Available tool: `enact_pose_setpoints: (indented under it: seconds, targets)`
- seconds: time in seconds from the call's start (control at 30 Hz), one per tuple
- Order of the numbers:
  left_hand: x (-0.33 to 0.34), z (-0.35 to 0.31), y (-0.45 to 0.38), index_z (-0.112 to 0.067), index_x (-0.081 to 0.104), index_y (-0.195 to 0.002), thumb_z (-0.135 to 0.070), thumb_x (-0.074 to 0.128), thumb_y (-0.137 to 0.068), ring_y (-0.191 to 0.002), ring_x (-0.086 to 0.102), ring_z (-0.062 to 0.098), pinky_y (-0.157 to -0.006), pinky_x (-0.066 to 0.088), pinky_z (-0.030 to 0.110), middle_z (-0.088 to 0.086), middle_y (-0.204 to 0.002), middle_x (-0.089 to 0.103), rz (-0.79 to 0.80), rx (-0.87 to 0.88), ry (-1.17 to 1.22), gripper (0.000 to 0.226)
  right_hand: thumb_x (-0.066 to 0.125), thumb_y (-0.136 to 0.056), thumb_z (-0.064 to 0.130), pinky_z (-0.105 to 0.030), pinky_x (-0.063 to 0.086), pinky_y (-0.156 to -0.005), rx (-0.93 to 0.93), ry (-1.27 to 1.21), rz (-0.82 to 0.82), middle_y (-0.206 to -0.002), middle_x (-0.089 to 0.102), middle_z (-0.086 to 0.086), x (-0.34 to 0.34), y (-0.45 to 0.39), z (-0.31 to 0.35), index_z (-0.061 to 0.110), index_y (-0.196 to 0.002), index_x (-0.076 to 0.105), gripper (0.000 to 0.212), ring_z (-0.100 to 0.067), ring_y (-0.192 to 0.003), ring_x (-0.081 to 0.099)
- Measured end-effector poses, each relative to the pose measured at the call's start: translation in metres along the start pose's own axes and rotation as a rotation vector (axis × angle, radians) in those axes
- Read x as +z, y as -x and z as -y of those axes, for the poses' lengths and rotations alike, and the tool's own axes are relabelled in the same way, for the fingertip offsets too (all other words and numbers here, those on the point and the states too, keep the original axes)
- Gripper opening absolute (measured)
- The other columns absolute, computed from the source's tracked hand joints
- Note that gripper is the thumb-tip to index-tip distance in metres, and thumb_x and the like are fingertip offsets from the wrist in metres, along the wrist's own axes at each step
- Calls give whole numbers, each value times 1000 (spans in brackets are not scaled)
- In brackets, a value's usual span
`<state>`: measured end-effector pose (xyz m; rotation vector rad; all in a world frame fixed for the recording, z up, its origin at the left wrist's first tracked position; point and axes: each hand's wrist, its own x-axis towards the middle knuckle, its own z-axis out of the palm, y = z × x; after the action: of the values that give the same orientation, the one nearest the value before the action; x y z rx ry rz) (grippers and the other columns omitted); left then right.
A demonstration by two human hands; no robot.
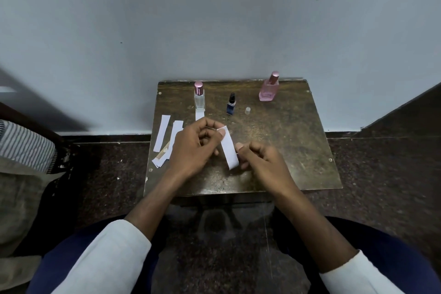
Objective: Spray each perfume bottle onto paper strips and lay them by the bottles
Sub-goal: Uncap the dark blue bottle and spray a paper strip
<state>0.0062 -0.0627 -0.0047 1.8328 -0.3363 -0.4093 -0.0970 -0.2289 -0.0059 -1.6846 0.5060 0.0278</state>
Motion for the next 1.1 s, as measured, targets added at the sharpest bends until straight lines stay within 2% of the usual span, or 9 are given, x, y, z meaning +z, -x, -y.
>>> enact_pose_setpoints:
  seconds: [0.13,0.37,0.5,0.73,0.8,0.87,0.93,1.0,1.1]
  targets:
    - [-1,9,0,-19,77,-114,-23,72,-103,-69,75,13,-64,64,31,-2,-83,78,-38,-12,-49,13,59,-108,25,-15,47,-62,82,-104,34,-89,82,-11,-2,-8,1,10,-100,82,28,-3,-64,63]
    - [4,4,-2,-11,78,-109,-19,71,-104,-71,79,12,-64,61,20,3,-91,81,-50,-61,-11,12,55,-110,32,-20,42,-53,153,-128,148,-88,82,-15,-4,-19,12,3,-104,76,36,-9,-60,61]
    - [4,-2,-4,-8,78,-110,-16,73,-102,-70,76,11,-63,61,20,3,-87,80,-73,-135,171,12,46,-112,42,-29,33,-52,186,-188,167,-83,81,-19,-6,-23,16,12,-88,71,46,-17,-55,56]
    - [-5,-32,4,-18,85,-91,-26,71,-86,-52,64,1,-48,51,8,-5,-74,70,210,-206,892,17,47,-113,36,-12,40,-44,83,4,68,-84,81,-14,-23,-31,6,5,-94,73,45,-6,-49,60]
    - [-1,-24,2,-14,81,-100,-22,70,-95,-61,70,4,-55,57,15,-2,-78,75,144,-195,649,14,51,-113,32,-11,42,-48,48,93,72,-82,82,-10,-24,-33,0,6,-93,74,39,-3,-52,64]
    - [2,-10,-1,-14,77,-105,-18,71,-103,-68,77,12,-60,62,25,2,-85,81,41,-163,117,8,55,-111,29,-13,48,-55,13,167,68,-80,81,-5,-23,-33,-4,9,-92,75,35,-2,-58,69]
    - [4,1,-1,-15,77,-103,-18,73,-102,-68,78,12,-62,62,27,6,-83,81,28,-151,-168,5,58,-110,29,-12,49,-58,-15,250,48,-77,81,0,-22,-34,-5,12,-90,75,31,-1,-58,69]
    - [4,1,0,-10,77,-102,-15,75,-101,-64,76,12,-60,60,23,9,-78,80,74,-168,-61,5,59,-109,30,-11,48,-58,-31,307,29,-75,80,4,-22,-34,-6,15,-88,74,30,-2,-56,69]
    - [2,-21,4,-9,79,-97,-16,74,-93,-60,69,6,-53,55,13,8,-79,77,218,-234,484,10,57,-109,29,-11,47,-55,-26,314,12,-76,80,5,-23,-36,-6,16,-86,72,31,-6,-55,70]
